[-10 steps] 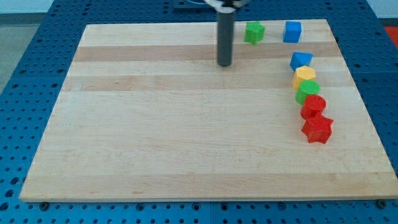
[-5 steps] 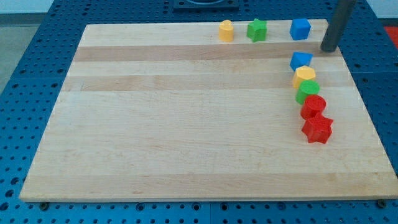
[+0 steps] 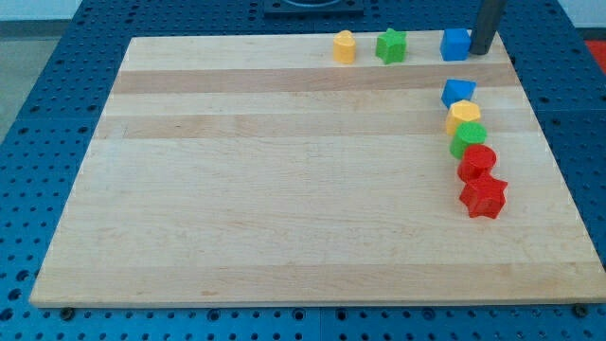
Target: Slightly push the blue cube to the right side of the green star
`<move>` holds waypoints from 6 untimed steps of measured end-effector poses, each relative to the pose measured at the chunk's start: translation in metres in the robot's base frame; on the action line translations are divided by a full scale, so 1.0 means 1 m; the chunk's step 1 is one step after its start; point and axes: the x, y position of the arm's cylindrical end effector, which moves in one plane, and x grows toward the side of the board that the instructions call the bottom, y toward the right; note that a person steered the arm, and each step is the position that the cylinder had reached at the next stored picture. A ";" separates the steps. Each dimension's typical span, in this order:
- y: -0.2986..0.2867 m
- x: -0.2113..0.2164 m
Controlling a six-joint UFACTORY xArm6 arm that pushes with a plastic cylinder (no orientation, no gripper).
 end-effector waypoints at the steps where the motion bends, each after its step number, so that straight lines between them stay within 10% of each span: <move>1: 0.012 -0.026; 6: -0.020 0.014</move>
